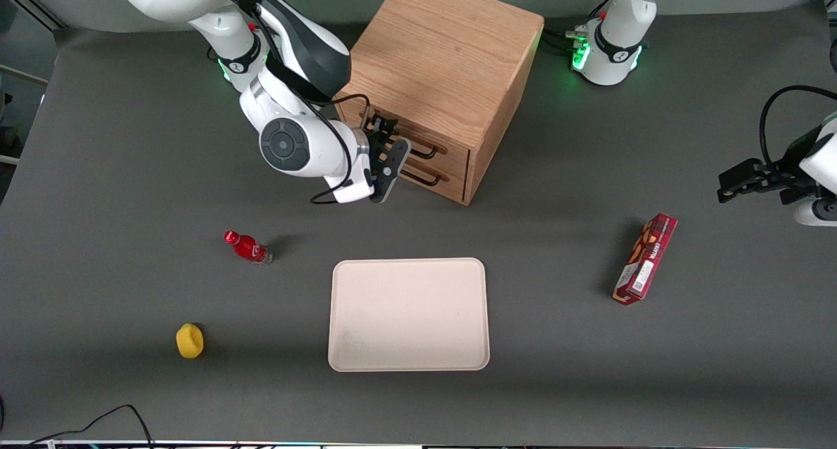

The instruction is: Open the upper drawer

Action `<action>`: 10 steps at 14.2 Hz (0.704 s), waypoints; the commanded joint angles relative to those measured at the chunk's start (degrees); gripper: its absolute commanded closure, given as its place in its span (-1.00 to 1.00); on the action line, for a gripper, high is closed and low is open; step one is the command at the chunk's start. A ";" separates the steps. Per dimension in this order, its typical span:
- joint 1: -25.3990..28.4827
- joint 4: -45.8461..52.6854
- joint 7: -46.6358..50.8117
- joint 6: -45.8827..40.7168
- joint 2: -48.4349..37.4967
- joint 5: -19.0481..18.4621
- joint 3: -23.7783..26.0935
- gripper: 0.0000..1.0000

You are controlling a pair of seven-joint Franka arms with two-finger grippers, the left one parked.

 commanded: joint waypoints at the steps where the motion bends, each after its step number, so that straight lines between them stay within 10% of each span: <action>1: 0.52 -0.61 -1.14 2.48 1.68 -1.23 0.22 -1.00; 10: -0.62 11.06 -0.96 1.88 9.50 -6.76 -1.88 -1.00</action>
